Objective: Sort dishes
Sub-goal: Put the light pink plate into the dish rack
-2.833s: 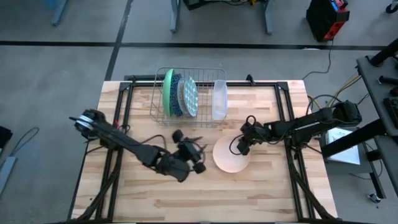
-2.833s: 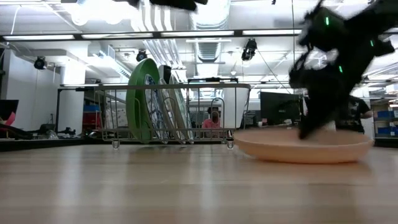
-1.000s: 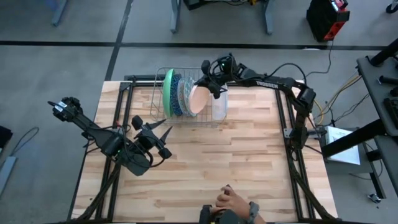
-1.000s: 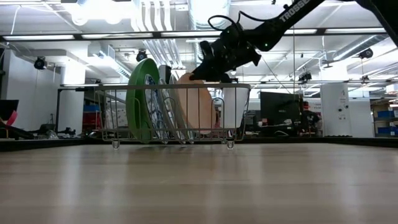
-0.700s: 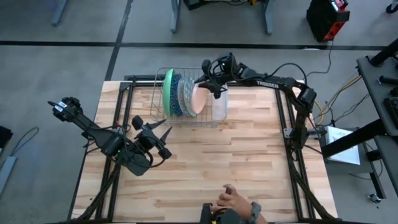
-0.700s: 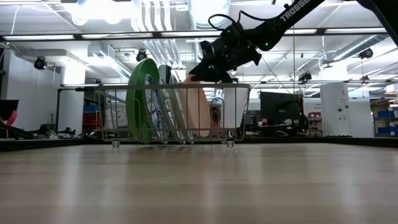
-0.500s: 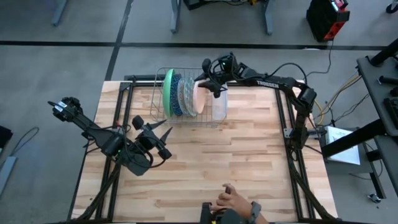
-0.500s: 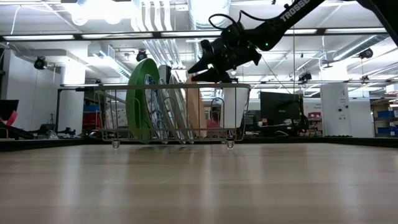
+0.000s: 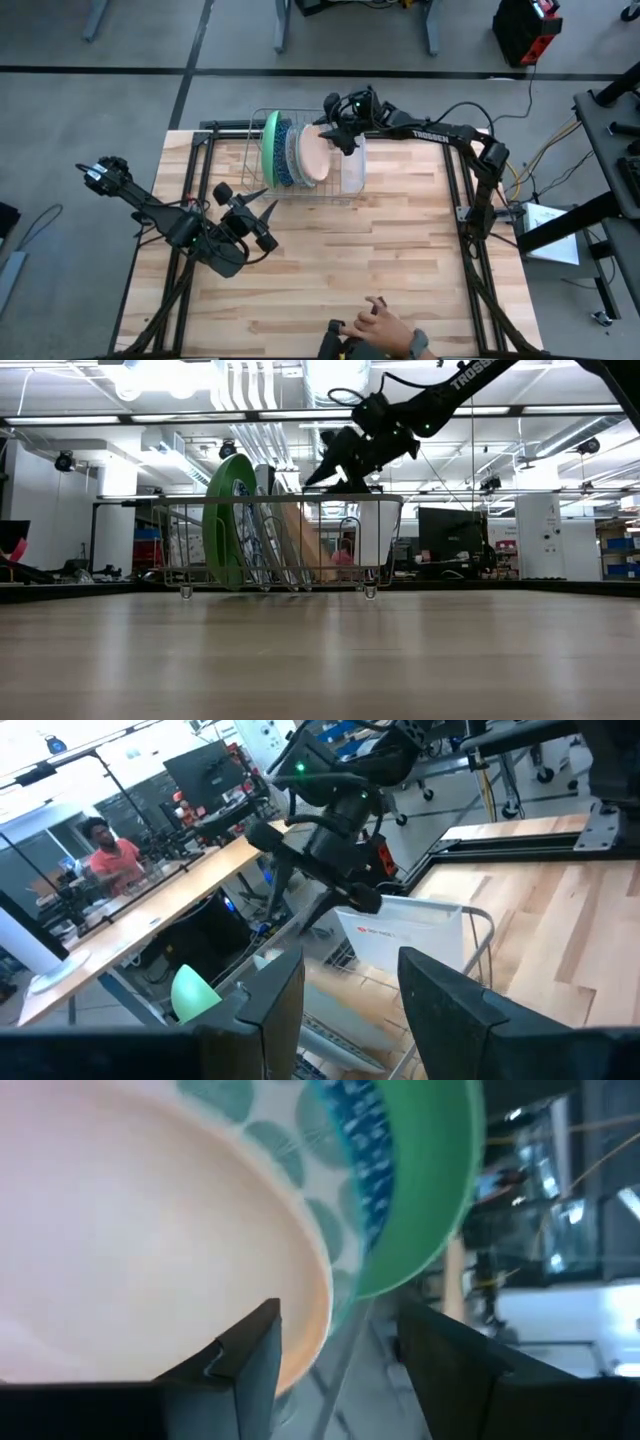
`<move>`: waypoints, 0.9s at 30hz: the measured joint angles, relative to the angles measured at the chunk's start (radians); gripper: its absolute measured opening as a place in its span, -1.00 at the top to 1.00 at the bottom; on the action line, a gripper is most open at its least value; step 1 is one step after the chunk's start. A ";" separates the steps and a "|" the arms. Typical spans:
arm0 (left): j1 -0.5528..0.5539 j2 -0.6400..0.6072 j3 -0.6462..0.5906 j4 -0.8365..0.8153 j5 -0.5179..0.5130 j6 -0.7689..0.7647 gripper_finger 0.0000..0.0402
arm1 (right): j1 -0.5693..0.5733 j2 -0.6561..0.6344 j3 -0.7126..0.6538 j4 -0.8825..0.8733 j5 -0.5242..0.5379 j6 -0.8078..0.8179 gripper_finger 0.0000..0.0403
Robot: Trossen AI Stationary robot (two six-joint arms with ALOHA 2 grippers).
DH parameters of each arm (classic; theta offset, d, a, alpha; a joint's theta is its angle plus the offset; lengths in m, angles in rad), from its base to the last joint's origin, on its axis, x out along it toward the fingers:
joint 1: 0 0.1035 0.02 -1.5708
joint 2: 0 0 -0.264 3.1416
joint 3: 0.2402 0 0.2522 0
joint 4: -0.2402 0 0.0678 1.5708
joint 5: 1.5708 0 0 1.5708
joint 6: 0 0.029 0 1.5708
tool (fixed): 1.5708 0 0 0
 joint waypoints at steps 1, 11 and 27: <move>0.001 0.000 0.000 -0.002 0.000 0.000 0.24 | 0.005 0.000 0.000 -0.028 0.027 -0.011 0.06; 0.061 0.000 -0.004 0.059 0.184 0.106 0.24 | 0.047 -0.119 0.000 -0.364 0.383 0.214 0.09; 0.412 -0.237 -0.338 0.771 1.323 0.719 0.24 | 0.486 -0.852 -0.360 -0.502 0.182 0.905 0.96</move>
